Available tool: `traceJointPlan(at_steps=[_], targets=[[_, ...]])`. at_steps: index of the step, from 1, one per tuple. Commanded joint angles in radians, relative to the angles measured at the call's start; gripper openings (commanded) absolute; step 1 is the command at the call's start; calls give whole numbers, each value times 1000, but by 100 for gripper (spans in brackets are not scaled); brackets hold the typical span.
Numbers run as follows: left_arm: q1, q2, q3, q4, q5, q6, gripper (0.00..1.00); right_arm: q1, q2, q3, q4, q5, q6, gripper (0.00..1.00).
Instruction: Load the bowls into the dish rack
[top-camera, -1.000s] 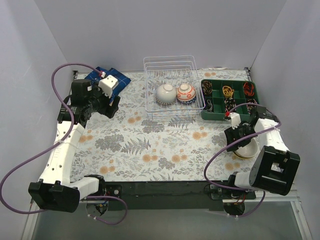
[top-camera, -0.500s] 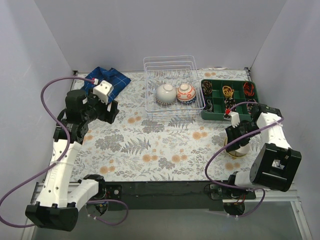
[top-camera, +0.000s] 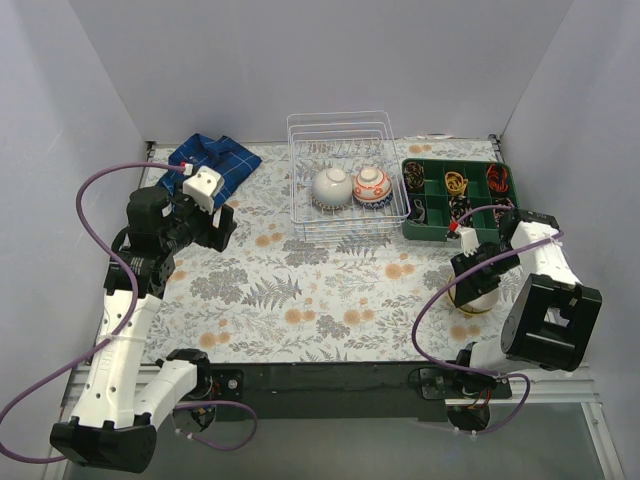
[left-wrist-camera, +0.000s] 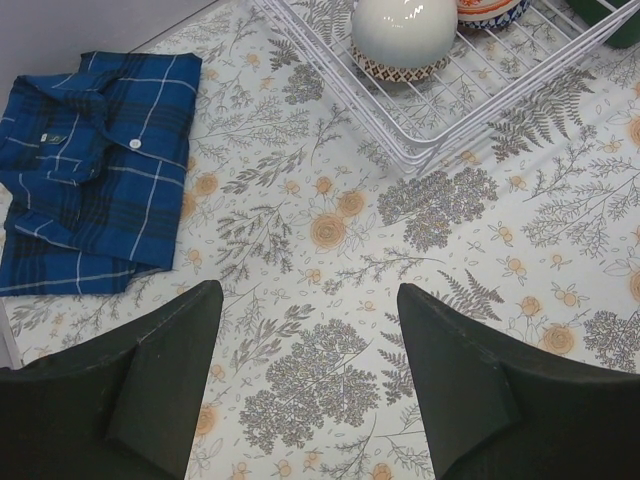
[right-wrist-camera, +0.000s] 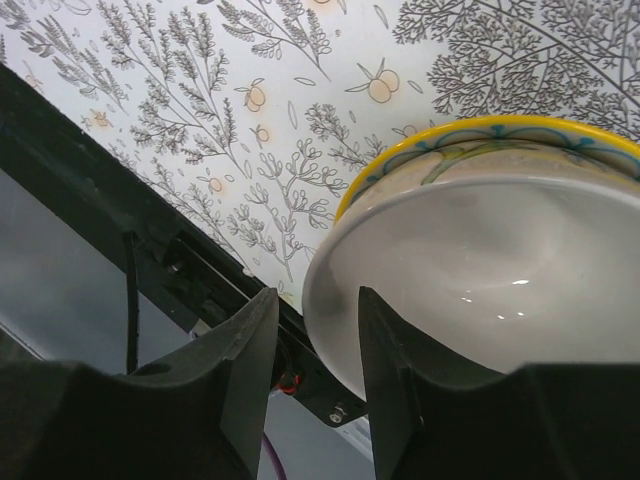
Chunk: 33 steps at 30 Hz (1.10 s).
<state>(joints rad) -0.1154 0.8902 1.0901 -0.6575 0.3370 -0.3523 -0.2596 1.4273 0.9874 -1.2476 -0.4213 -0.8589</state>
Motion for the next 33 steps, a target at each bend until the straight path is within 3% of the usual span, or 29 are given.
traceJointPlan(at_steps=[1,4,8,13,18,26,33], targets=[[-4,-13,-2,13,-10,3,70,2,-13,-7,57,42,12,45],[-4,-17,-9,13,-7,-5,71,3,-14,-19,85,55,15,39],[-4,-31,-18,10,-4,-8,70,5,-27,-13,91,56,21,18],[-4,-40,-19,19,13,-20,70,3,-85,74,31,79,3,1],[-4,-53,-27,48,37,-25,71,3,-146,238,-56,88,-19,1],[-4,-40,-6,59,76,-31,71,5,-214,287,-67,84,-38,1],[-4,18,16,74,161,-47,70,5,-185,416,19,-247,-19,1]])
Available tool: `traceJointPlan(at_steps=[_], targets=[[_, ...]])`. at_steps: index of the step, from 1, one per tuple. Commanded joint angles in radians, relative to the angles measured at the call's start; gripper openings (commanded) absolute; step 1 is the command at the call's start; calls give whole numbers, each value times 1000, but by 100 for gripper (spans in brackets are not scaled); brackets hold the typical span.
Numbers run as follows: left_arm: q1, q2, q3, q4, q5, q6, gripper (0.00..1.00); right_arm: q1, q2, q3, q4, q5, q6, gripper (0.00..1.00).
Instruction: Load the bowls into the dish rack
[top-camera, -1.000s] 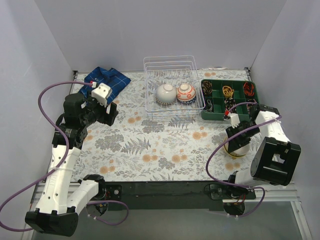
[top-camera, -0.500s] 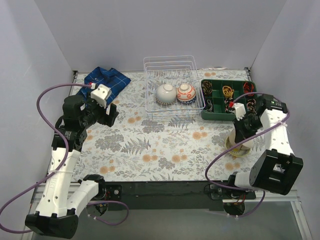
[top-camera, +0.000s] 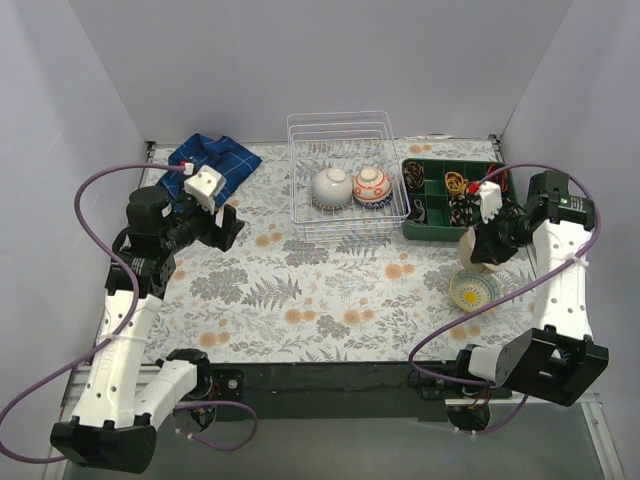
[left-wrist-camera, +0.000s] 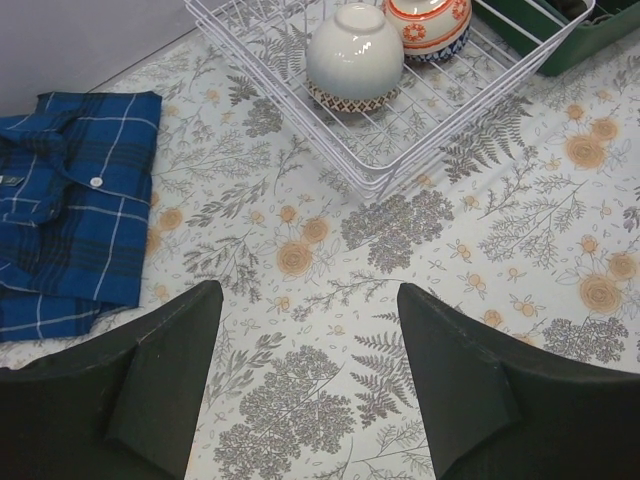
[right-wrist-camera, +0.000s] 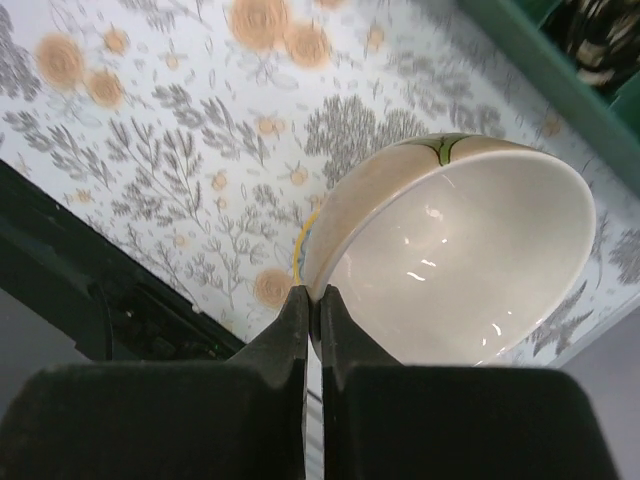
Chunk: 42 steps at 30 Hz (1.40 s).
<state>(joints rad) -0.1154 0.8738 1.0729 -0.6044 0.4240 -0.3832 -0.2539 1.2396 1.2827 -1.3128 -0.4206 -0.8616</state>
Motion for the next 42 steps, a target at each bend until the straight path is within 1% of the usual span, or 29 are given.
traceJointPlan(at_steps=[1,2,3,5,6,7,8,9,10,11,12,13,14,15,16,17,18,19,20,22,26,28,30,34,38,42], targets=[[-4,46,38,28,81,-19,70,-1,12,150,108,-285,10,1],[-6,65,44,31,93,-19,70,-1,33,165,128,-326,25,1],[-6,101,53,44,97,-17,69,-1,46,184,138,-427,51,1],[-12,151,84,61,105,-20,68,1,82,202,208,-528,107,1],[-16,207,96,80,107,-19,68,1,96,202,237,-638,180,1],[-23,237,126,90,107,-16,66,4,109,199,342,-686,240,1],[-41,266,143,100,101,-13,64,10,142,184,409,-734,334,1],[-50,301,162,113,88,-10,62,13,162,173,502,-820,427,1],[-62,364,186,117,82,-5,60,19,182,162,594,-854,646,1],[-85,402,229,117,76,7,52,37,225,149,829,-883,765,1],[-98,433,252,118,64,13,46,48,245,115,953,-912,873,1],[-108,464,272,117,59,18,34,59,264,103,1068,-917,1093,1],[-128,522,312,115,53,26,6,80,309,95,1307,-920,1183,1],[-139,546,329,118,44,26,0,94,337,86,1430,-928,1290,1],[-150,574,346,117,30,26,0,105,368,93,1543,-929,1382,1],[-162,615,363,120,24,26,0,131,430,105,1710,-929,1552,1],[-170,639,390,121,18,18,0,143,460,137,1789,-938,1617,1],[-178,658,406,121,7,14,0,157,489,171,1811,-946,1653,1],[-188,697,415,127,-1,12,0,185,542,199,1811,-954,1667,1],[-201,726,436,140,-24,13,0,208,590,257,1813,-968,1681,1],[-222,801,487,155,-82,12,0,252,696,303,1813,-960,1701,1],[-225,841,527,153,-87,12,0,252,721,305,1811,-960,1705,1],[-230,876,558,149,-83,12,0,286,745,290,1811,-952,1710,1],[-234,994,671,135,-76,12,0,311,768,253,1810,-952,1719,1],[-237,1077,781,132,-65,7,0,340,791,230,1807,-949,1719,1],[-245,1136,831,132,-41,-3,0,366,817,224,1790,-948,1710,1]])
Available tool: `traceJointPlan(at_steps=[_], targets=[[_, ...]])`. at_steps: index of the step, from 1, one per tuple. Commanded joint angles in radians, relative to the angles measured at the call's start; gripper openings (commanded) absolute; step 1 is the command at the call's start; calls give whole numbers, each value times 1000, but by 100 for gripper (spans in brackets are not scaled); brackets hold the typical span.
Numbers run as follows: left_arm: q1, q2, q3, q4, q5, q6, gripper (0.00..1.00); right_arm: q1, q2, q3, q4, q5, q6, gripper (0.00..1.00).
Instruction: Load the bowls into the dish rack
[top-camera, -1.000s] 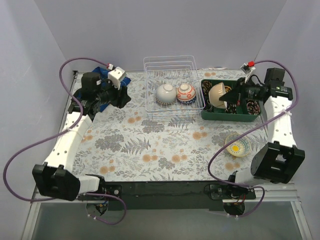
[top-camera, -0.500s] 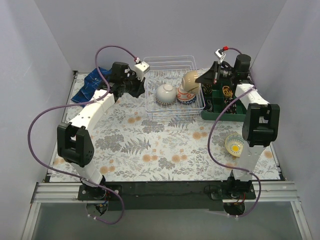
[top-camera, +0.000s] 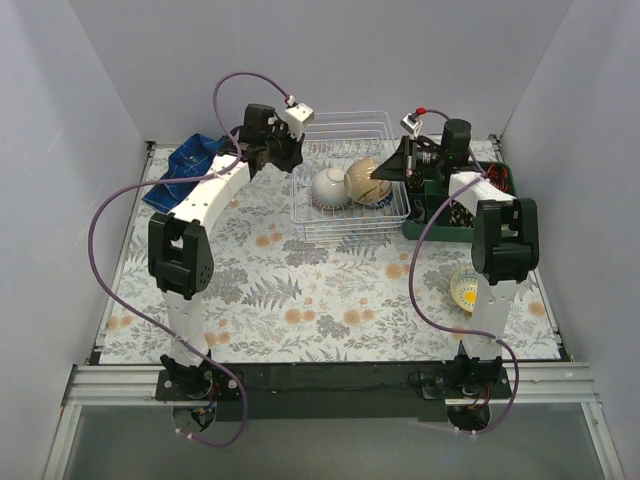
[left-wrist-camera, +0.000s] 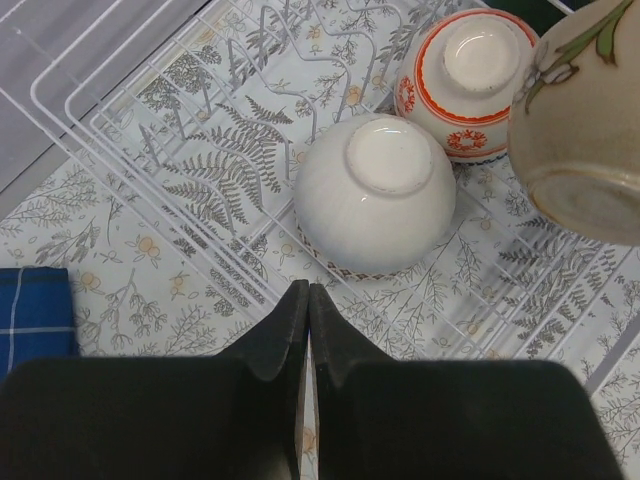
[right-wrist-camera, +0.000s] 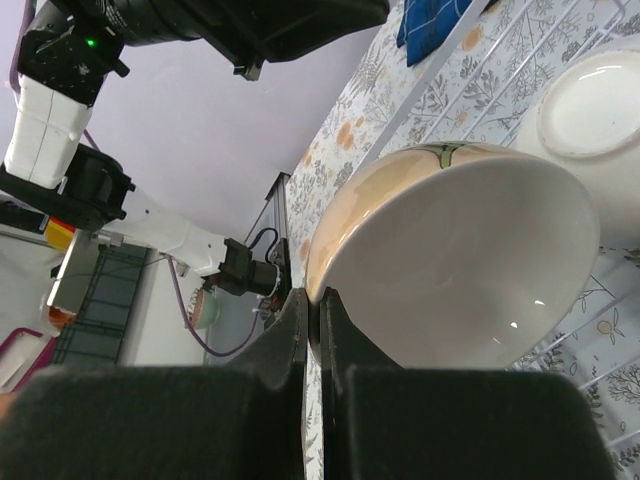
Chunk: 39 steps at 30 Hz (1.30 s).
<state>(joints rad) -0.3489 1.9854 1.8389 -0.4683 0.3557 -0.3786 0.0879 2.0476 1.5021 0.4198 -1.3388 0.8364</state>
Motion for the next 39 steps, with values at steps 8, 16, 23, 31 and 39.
traceJointPlan(at_steps=[8,16,23,31,39], targets=[[-44,29,19,-7,81,55,0,53,86,20,-12,-28,-19,1],[-68,-10,-49,-53,161,228,0,55,128,-11,-85,-33,-62,1],[-90,4,-53,-157,241,369,0,53,151,-23,-130,-25,-94,1],[-143,20,-95,-133,259,402,0,47,148,-37,-202,3,-158,8],[-186,55,-87,-53,247,351,0,13,111,-3,-415,88,-335,31]])
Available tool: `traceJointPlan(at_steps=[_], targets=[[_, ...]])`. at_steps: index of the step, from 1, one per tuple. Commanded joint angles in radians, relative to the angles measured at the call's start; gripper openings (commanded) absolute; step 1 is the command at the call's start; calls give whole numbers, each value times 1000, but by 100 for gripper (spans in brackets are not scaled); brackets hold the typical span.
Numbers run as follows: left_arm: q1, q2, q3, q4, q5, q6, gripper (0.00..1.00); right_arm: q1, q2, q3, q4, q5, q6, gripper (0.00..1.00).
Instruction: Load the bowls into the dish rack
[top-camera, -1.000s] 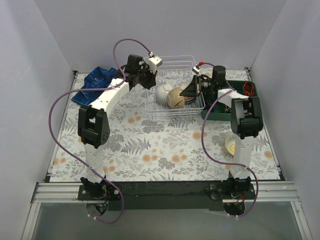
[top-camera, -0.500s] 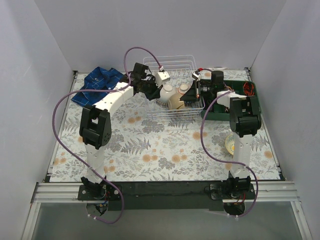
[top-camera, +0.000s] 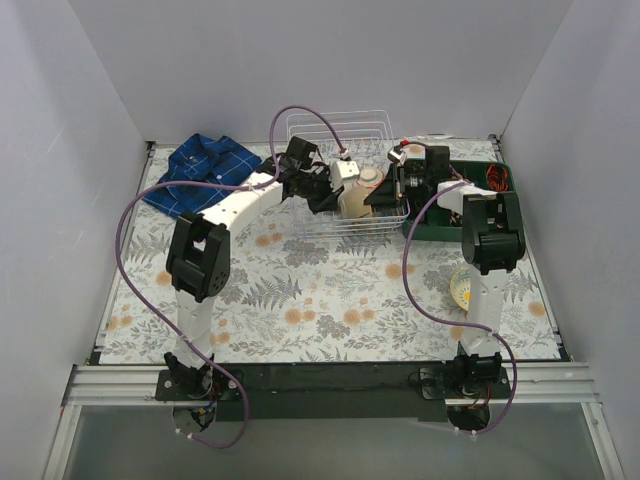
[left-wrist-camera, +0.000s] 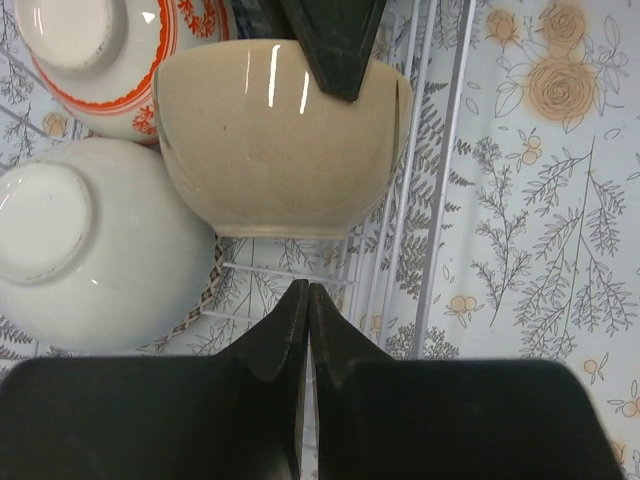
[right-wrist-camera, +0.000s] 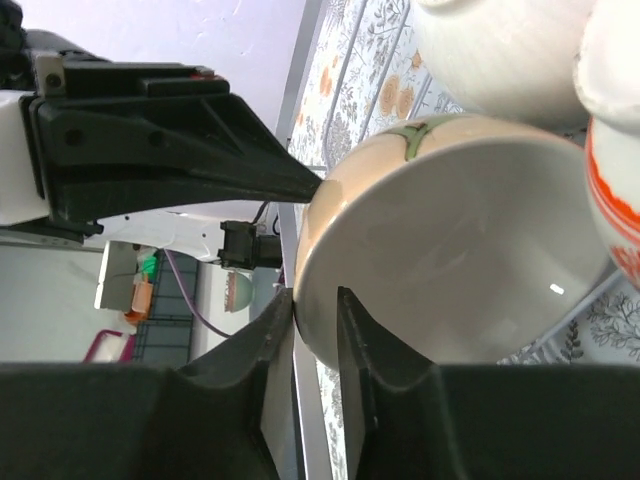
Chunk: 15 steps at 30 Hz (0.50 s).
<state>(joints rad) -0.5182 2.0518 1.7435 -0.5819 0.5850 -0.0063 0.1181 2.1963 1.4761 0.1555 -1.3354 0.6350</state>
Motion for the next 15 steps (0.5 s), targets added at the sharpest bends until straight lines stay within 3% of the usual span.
traceJointPlan(at_steps=[1,15], targets=[[-22,-9,8,76,18,-26,0,-24,-46,30,-184,94,-177,34],[-63,54,30,186,13,-58,0,-107,-156,90,-511,324,-445,38]])
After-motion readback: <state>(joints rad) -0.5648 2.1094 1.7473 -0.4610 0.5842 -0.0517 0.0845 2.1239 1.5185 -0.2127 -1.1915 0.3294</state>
